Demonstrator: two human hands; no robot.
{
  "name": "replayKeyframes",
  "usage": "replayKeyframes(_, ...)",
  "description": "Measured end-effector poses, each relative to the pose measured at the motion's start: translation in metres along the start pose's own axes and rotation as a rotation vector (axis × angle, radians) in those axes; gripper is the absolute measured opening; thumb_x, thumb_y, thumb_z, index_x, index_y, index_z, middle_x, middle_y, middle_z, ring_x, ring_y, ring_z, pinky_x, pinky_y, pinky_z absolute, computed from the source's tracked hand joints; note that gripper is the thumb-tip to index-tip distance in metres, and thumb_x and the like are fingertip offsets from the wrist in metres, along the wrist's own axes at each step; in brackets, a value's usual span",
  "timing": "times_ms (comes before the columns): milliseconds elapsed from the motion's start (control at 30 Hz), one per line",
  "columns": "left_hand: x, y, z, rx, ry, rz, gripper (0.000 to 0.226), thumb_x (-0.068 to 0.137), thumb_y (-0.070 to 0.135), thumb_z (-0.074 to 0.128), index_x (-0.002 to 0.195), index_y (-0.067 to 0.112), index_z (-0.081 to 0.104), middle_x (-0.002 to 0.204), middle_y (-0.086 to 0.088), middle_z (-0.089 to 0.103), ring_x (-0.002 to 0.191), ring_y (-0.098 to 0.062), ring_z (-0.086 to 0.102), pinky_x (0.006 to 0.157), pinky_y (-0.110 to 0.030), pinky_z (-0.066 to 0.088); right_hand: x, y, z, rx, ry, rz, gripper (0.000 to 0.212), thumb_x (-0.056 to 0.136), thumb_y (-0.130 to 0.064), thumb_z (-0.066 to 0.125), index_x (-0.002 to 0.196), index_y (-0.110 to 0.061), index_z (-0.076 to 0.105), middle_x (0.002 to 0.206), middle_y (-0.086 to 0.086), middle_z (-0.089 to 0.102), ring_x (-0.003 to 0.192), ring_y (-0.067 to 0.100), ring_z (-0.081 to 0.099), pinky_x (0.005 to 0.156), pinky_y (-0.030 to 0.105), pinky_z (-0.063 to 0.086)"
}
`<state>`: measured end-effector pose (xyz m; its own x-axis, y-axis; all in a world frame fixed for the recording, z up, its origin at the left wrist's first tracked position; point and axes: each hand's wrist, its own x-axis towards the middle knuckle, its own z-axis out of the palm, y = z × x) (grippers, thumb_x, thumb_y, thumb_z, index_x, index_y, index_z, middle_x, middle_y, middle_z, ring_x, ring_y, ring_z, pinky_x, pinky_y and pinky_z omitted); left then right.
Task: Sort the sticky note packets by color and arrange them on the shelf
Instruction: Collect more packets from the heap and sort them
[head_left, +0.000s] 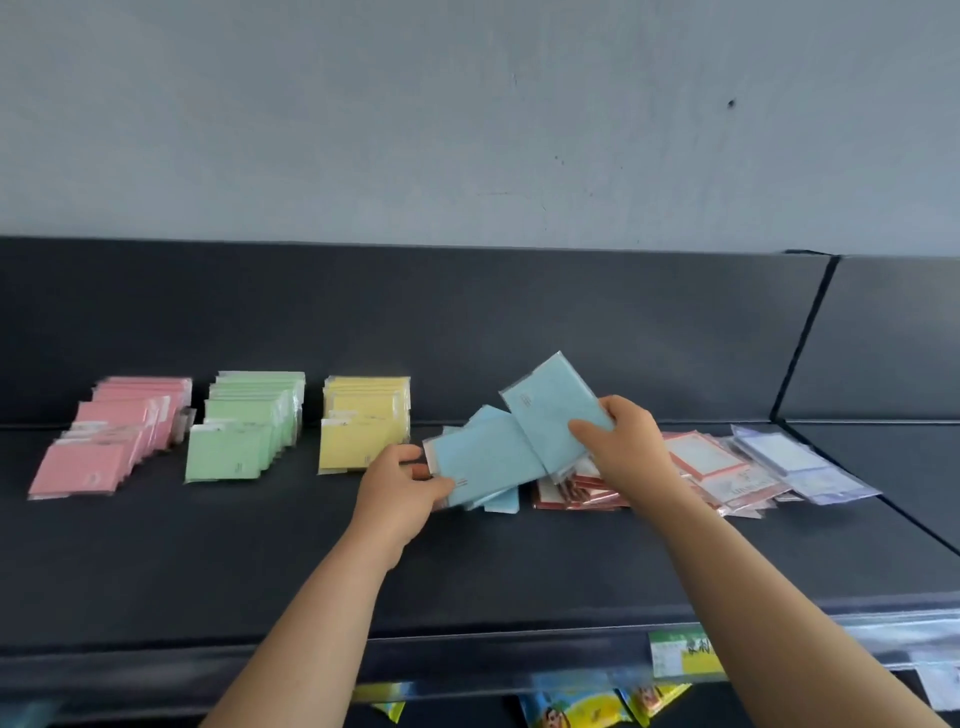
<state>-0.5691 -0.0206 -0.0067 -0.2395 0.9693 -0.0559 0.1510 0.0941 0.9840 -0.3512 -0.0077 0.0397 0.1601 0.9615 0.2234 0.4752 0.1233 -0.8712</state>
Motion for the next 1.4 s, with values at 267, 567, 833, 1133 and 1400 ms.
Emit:
replayKeyframes(267, -0.018, 0.005, -0.007, -0.289, -0.098, -0.2, 0.023, 0.089, -0.008, 0.052, 0.103, 0.004, 0.066, 0.093, -0.011, 0.066, 0.066, -0.013, 0.05, 0.059, -0.022, 0.047, -0.008, 0.005, 0.001, 0.057, -0.09, 0.017, 0.009, 0.089, -0.013, 0.057, 0.098, -0.01, 0.058, 0.083, 0.001, 0.061, 0.064, 0.011, 0.053, 0.049, 0.021, 0.041)
replayKeyframes(567, -0.032, 0.01, -0.014, -0.33, -0.008, -0.01, 0.015, 0.1, 0.009, 0.046, 0.104, 0.01, 0.06, 0.105, -0.008, 0.068, 0.098, -0.02, 0.067, 0.077, -0.036, 0.057, -0.008, -0.002, -0.012, 0.113, -0.325, -0.044, 0.012, 0.08, -0.011, 0.075, 0.089, -0.015, 0.07, 0.086, 0.004, 0.074, 0.075, 0.016, 0.068, 0.072, 0.037, 0.058)
replayKeyframes(833, -0.042, 0.003, -0.005, -0.493, -0.16, 0.085, 0.02, 0.099, 0.017, 0.05, 0.116, 0.007, 0.055, 0.114, -0.012, 0.068, 0.106, -0.022, 0.066, 0.088, -0.04, 0.055, -0.019, -0.003, 0.021, 0.038, -0.22, -0.036, 0.026, 0.072, -0.018, 0.083, 0.088, -0.018, 0.063, 0.091, 0.002, 0.069, 0.077, 0.019, 0.066, 0.067, 0.034, 0.058)
replayKeyframes(1133, -0.034, -0.015, -0.03, -0.259, -0.196, 0.149, 0.029, 0.092, 0.01, 0.061, 0.119, 0.022, 0.061, 0.109, 0.003, 0.07, 0.102, -0.013, 0.067, 0.086, -0.031, 0.056, -0.026, -0.011, 0.045, 0.027, -0.328, -0.056, 0.034, 0.071, -0.019, 0.083, 0.095, -0.021, 0.06, 0.087, 0.005, 0.07, 0.073, 0.02, 0.066, 0.06, 0.03, 0.057)
replayKeyframes(1400, -0.015, -0.015, -0.071, -0.095, -0.105, 0.061, 0.017, 0.092, 0.012, 0.061, 0.108, 0.015, 0.064, 0.104, -0.007, 0.067, 0.094, -0.021, 0.067, 0.062, -0.032, 0.059, -0.002, -0.006, 0.044, -0.331, -0.094, -0.172, 0.037, 0.094, -0.028, 0.057, 0.13, -0.021, 0.056, 0.131, -0.005, 0.055, 0.114, 0.014, 0.053, 0.094, 0.025, 0.04)
